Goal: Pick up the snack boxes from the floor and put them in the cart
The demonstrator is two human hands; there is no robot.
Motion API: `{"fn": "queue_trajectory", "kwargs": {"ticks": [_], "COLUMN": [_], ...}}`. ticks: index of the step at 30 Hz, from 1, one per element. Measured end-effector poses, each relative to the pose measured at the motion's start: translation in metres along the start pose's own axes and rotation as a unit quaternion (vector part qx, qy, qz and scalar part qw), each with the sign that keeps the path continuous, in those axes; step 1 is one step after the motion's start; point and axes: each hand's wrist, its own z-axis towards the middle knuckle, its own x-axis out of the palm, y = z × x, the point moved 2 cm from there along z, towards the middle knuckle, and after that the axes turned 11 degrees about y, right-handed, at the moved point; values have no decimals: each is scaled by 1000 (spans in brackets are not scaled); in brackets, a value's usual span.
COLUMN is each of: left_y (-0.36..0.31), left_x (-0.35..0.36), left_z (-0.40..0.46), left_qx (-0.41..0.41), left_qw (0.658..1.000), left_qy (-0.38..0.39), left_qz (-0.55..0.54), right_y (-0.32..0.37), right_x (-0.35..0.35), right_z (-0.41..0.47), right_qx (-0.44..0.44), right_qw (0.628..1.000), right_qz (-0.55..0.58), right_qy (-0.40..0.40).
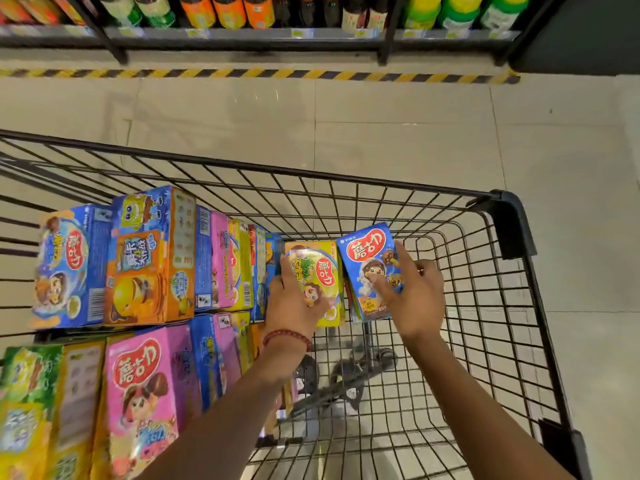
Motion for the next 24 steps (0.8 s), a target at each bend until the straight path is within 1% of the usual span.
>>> {"fn": "queue_trajectory", "kwargs": {"ticks": [3, 5, 8, 11, 13, 14, 19, 24], "left_y": [-10, -17, -39, -77, -109, -124, -196, -245], "left_x": [-9, -20, -46, -80, -99, -105, -113, -85], "left_z": [-4, -9, -23, -51, -73, -85, -142, -214], "left_qx": [28, 62, 127, 209, 262, 279, 325, 420], "left_qw": [997, 992, 973, 935, 903, 889, 833, 757], "left_qy": [-5, -2, -16, -54, -81, -82, -75, -128], "left_qz": [77, 112, 191, 282, 331, 355, 441, 484], "right_y": [3, 9, 21, 36, 49, 54, 68, 37], "right_x": [-6, -15, -38, -67, -92, -105, -170, -225], "right_z": [-6, -13, -29, -49, -64, -72, -125, -196], "right_qx": [-13, -37, -79, -109, -113, -113, -76, -7], "right_qw": [1000, 998, 990, 973, 962, 955, 929, 908], "right_qz": [-25, -48, -93, -154, -186, -194, -225, -250], "right_qy": [8, -6, -71, -130, -167, -193, -285, -337]}}
